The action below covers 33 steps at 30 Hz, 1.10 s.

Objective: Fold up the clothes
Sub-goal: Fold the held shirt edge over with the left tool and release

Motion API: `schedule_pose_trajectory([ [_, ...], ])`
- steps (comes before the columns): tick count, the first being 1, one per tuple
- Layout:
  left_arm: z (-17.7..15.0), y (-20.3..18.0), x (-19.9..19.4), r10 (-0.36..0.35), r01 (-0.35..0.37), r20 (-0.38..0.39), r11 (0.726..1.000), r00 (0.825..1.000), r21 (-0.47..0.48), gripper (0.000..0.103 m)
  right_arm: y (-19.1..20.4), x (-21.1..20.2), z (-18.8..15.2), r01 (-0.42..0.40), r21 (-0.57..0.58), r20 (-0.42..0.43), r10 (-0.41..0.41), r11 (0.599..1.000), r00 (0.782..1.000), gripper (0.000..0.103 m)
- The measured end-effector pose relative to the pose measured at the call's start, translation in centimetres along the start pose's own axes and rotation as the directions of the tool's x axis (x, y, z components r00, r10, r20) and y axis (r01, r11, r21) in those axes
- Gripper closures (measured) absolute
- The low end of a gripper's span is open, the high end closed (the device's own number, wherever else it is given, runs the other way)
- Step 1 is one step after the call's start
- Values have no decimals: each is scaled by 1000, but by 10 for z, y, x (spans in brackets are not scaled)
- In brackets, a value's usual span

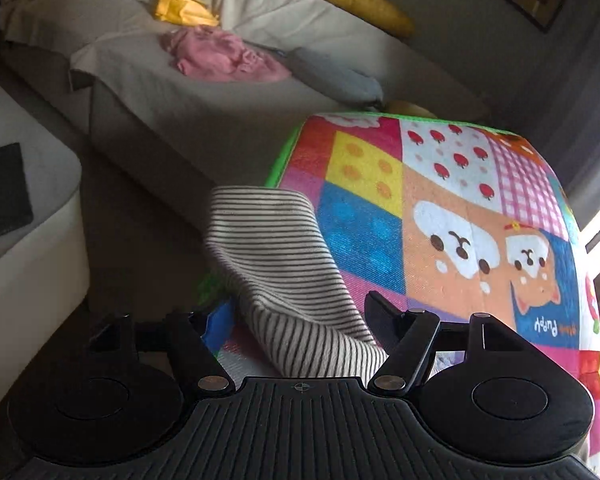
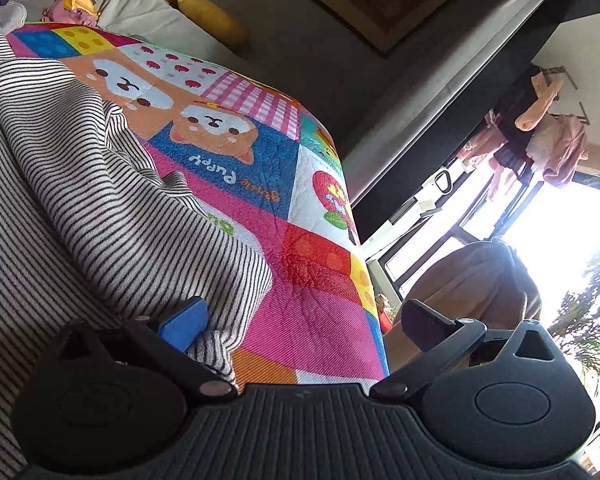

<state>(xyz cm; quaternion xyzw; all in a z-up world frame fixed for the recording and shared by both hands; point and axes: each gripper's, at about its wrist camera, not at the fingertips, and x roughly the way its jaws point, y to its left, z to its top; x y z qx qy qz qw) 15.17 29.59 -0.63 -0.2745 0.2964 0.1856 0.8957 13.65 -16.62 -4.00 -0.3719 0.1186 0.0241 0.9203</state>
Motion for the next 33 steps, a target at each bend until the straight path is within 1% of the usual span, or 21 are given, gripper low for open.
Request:
schedule_pose_trajectory([
  [2,-2,-7,10,31,-32,15,998,999,54,36,0,0,0,0,1,0,0,1000,1000,0],
  [4,-5,-13,9,76,-83,57,989,995,120,68,0,-1,0,-1,1,0,1,1000,1000,0],
  [5,-7,-16,8,98,-109,80,982,992,153,77,0,-1,0,-1,2,0,1,1000,1000,0],
  [6,-8,-18,1,91,-107,105,980,990,166,86,-1,-1,-1,-1,2,0,1,1000,1000,0],
  [9,-8,-35,-31,53,-96,187,969,981,229,93,-1,-1,-1,-2,3,0,2,1000,1000,0],
  [12,-3,-69,-67,-39,-46,257,948,966,316,95,-1,-2,-1,-3,5,-1,3,1000,1000,0],
  [14,-3,-100,-91,-153,44,266,926,952,375,95,-1,-2,-1,-4,6,-1,4,1000,1000,0],
  [15,-4,-117,-102,-214,93,261,908,942,410,95,-1,-2,-1,-2,5,0,2,1000,1000,0],
  [17,-17,-154,-120,-341,195,216,841,915,504,94,0,-2,-1,2,2,3,-2,1000,1000,0],
  [18,-27,-170,-124,-395,247,172,802,903,544,89,0,-2,-1,3,0,4,-3,1000,1000,0],
  [20,-47,-196,-129,-477,341,74,720,876,604,60,0,-3,-1,7,-2,6,-7,1000,1000,0],
  [21,-59,-203,-130,-494,368,39,696,869,616,30,1,-3,-1,9,-3,7,-9,1000,1000,0],
  [22,-70,-205,-129,-502,390,9,683,865,618,21,1,-3,-1,11,-5,9,-11,1000,1000,0],
  [23,-79,-203,-127,-504,413,-24,679,863,607,21,2,-4,-1,13,-7,10,-13,1000,1000,0],
  [24,-85,-193,-121,-499,447,-66,702,864,555,20,2,-4,-1,14,-8,11,-14,1000,1000,0],
  [25,-90,-183,-115,-494,478,-109,725,863,497,14,2,-3,-1,14,-7,11,-14,1000,1000,0],
  [27,-92,-150,-98,-466,496,-173,800,868,336,8,2,-3,-1,11,-6,10,-11,1000,1000,0],
  [28,-92,-133,-89,-448,488,-202,834,871,257,8,1,-3,-1,10,-4,8,-9,1000,1000,0],
  [31,-85,-79,-67,-347,382,-255,918,903,103,7,1,-3,0,8,-4,7,-8,1000,1000,0],
  [32,-83,-61,-66,-339,364,-261,930,904,52,7,2,-3,0,8,-4,7,-8,1000,1000,0],
  [33,-78,-45,-63,-349,360,-269,933,898,-9,6,1,-2,0,7,-4,8,-7,1000,1000,0],
])
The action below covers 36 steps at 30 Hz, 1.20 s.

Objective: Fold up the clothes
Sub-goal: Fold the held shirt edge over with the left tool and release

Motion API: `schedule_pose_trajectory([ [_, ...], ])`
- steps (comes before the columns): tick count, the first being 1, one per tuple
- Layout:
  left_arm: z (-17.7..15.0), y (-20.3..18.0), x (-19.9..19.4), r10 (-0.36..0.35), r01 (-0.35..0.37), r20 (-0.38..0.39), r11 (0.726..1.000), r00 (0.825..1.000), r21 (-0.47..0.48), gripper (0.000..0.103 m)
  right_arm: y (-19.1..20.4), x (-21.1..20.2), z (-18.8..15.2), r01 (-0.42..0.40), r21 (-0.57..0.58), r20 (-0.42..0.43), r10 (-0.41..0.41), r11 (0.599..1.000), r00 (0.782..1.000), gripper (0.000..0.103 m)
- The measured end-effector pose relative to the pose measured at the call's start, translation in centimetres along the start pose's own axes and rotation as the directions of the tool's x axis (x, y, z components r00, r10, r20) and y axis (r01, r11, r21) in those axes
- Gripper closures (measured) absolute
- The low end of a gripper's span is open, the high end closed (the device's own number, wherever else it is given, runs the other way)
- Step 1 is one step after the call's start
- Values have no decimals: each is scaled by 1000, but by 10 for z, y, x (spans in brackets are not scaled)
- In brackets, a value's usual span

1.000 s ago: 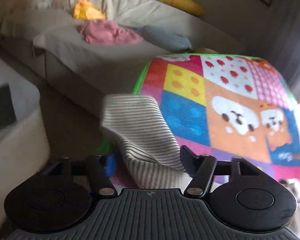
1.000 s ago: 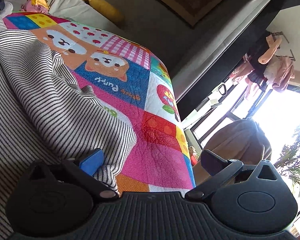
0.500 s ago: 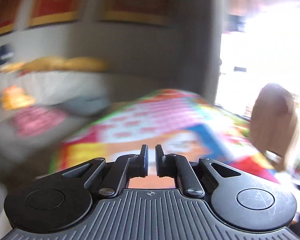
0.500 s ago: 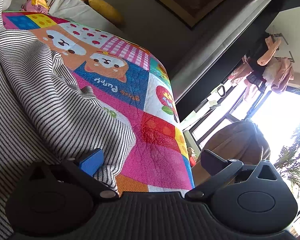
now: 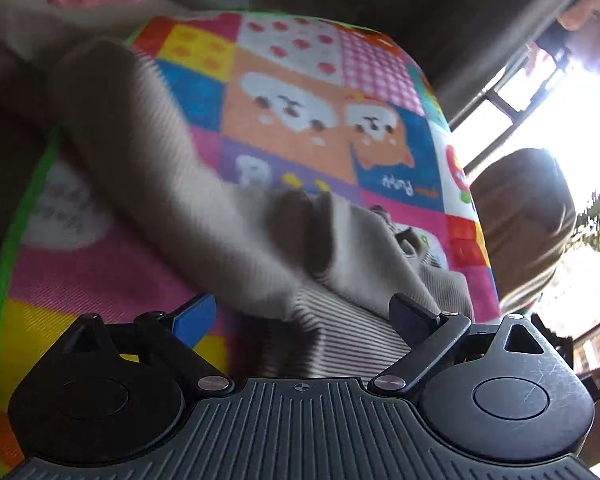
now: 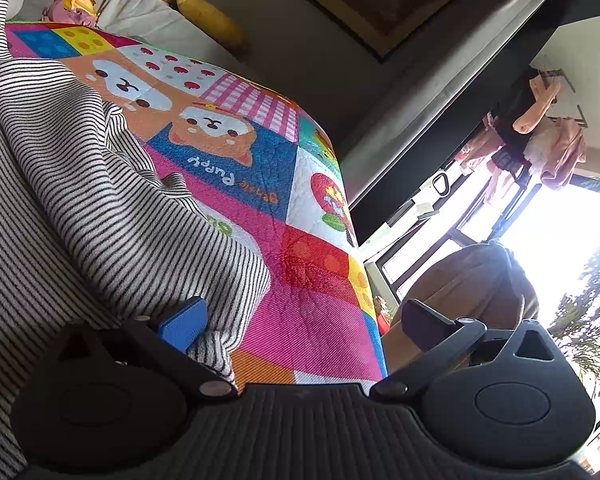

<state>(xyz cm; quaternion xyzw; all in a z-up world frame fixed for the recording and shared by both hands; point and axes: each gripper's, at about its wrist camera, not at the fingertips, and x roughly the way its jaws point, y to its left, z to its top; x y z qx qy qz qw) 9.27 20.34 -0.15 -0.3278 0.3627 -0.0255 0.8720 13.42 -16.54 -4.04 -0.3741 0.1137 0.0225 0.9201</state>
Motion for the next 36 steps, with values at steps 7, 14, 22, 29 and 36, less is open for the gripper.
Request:
schedule_pose_trajectory([
  [7,15,46,12,-168,157,-28,958,985,-240,1,0,1,1,-3,2,-5,3,1000,1000,0],
  [14,36,38,34,-191,229,153,928,970,-292,1,4,-1,0,22,-16,9,-22,1000,1000,0],
  [22,75,61,-1,-162,280,389,921,907,-271,1,5,-3,1,32,-24,15,-32,999,999,0],
  [29,85,-64,-15,-474,422,270,877,838,231,1,5,-3,0,34,-25,16,-33,999,999,0],
  [36,37,-72,-5,-378,354,105,915,920,195,1,5,-4,0,31,-22,14,-31,999,999,0],
])
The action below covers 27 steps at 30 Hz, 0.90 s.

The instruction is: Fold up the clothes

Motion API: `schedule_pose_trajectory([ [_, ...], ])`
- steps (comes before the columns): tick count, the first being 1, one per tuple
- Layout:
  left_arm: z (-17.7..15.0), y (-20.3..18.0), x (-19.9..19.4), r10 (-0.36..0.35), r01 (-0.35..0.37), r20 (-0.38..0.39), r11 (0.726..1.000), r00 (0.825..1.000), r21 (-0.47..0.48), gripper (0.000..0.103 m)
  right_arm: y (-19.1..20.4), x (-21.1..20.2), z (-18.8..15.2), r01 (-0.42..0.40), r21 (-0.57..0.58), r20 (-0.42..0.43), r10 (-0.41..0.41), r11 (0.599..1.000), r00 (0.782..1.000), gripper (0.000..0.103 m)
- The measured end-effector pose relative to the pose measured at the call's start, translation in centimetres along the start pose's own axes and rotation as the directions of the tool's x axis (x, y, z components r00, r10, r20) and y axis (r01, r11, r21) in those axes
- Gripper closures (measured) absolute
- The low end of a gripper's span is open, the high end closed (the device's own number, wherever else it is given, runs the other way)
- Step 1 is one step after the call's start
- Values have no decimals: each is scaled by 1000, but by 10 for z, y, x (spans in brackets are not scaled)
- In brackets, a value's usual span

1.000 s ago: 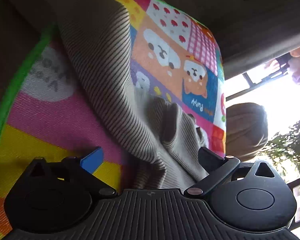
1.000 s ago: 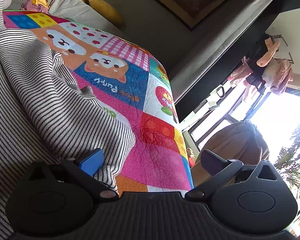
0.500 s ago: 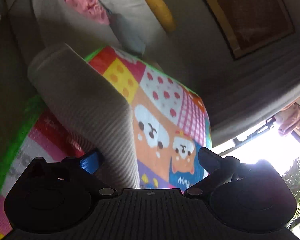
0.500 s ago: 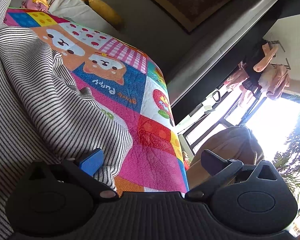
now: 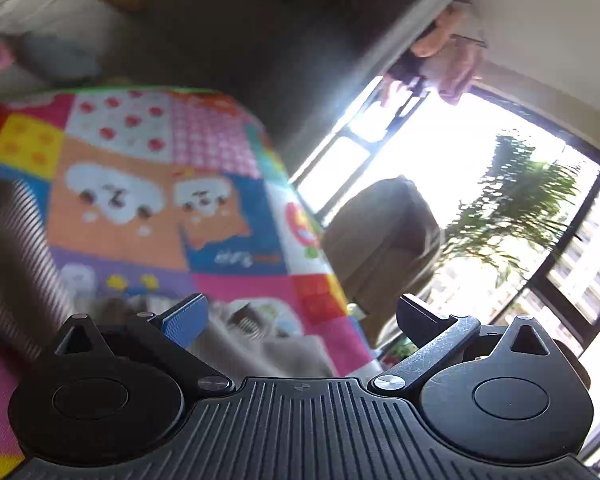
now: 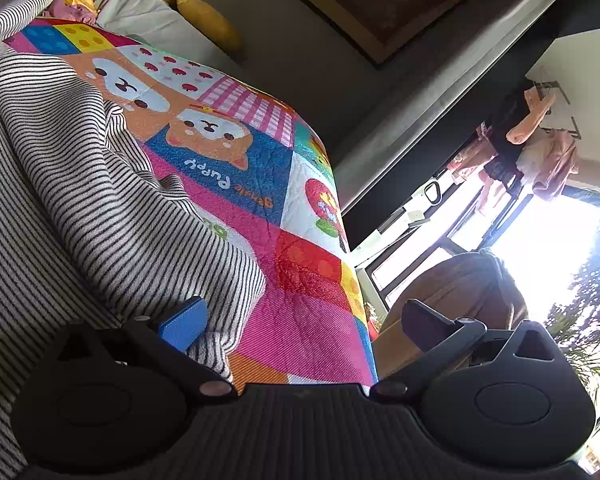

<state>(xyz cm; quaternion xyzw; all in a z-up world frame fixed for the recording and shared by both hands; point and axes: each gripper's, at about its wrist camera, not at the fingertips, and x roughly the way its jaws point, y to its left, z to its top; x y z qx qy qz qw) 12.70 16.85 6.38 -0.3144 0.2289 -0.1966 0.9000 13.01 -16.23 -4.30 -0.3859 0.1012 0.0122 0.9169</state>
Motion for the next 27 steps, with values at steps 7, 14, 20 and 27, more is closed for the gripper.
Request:
schedule_pose_trajectory([
  [7,-32,90,-34,160,-187,-111,933,981,-309,1,1,0,0,1,0,0,-1,1000,1000,0],
  [14,-30,102,-10,156,-195,-141,921,978,-336,0,2,0,0,5,-4,2,-5,1000,1000,0],
  [20,-4,127,0,224,-182,58,895,973,-408,0,3,0,1,15,-11,8,-15,1000,1000,0],
  [27,16,159,-8,279,-148,211,863,937,-484,0,2,-1,1,10,-6,4,-10,1000,1000,0],
])
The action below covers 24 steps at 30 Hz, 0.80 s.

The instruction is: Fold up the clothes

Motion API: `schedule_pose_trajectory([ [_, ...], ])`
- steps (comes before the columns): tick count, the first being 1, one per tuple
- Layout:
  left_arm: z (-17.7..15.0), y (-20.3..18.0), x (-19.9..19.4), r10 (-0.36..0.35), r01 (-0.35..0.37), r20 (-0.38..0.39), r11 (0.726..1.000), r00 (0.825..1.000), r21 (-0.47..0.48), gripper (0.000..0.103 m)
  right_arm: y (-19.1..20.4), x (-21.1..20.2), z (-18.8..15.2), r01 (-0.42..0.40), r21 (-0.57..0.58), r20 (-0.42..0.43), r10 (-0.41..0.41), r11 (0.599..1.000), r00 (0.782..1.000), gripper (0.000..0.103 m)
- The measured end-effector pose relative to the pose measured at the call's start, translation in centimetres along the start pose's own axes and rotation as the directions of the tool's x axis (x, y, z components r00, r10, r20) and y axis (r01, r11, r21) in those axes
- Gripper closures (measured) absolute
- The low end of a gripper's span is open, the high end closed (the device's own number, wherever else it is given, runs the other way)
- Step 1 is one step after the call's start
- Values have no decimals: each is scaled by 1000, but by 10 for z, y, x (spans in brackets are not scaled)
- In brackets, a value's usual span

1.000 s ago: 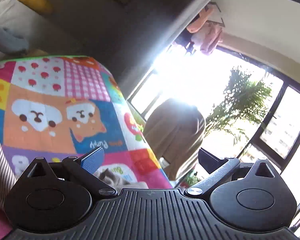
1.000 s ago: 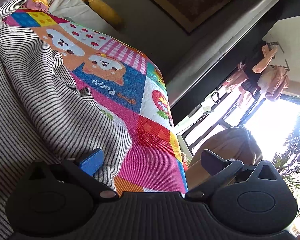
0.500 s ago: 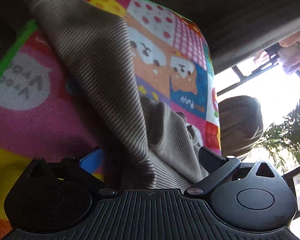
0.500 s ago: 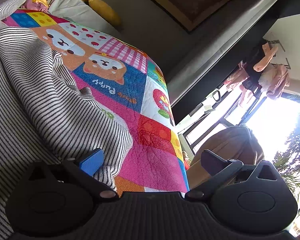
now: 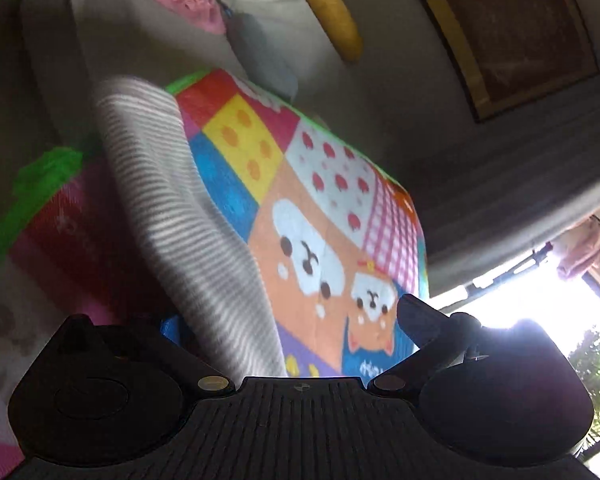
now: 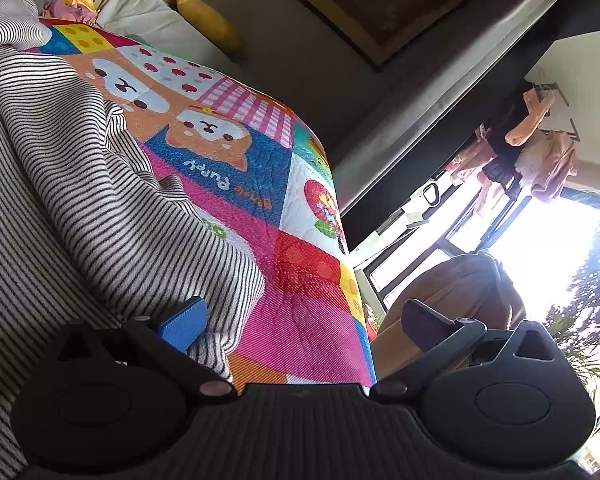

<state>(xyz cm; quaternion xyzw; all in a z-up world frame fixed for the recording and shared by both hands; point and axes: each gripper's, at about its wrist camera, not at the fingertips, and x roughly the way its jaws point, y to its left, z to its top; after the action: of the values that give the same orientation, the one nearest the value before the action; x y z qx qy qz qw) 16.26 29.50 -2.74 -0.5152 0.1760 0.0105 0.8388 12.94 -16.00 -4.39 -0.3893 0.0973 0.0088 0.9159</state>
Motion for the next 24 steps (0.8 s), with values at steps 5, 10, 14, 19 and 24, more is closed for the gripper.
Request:
schedule_pose_trajectory([
  [5,2,-48,8,-84,76,28,972,996,224,0,0,0,1,-1,0,0,1,1000,1000,0],
  [10,-67,-137,29,-270,427,-358,757,894,495,0,-1,0,0,-2,2,-1,2,1000,1000,0],
  [14,-150,-159,21,-158,551,-580,577,799,602,0,-4,3,0,-23,20,-16,23,1000,1000,0],
  [19,-190,-152,15,9,489,-580,528,814,695,0,-15,15,2,-97,78,-68,102,992,992,0],
  [24,-178,-144,12,128,339,-458,506,880,793,0,-37,23,7,-228,110,-102,240,967,966,0],
])
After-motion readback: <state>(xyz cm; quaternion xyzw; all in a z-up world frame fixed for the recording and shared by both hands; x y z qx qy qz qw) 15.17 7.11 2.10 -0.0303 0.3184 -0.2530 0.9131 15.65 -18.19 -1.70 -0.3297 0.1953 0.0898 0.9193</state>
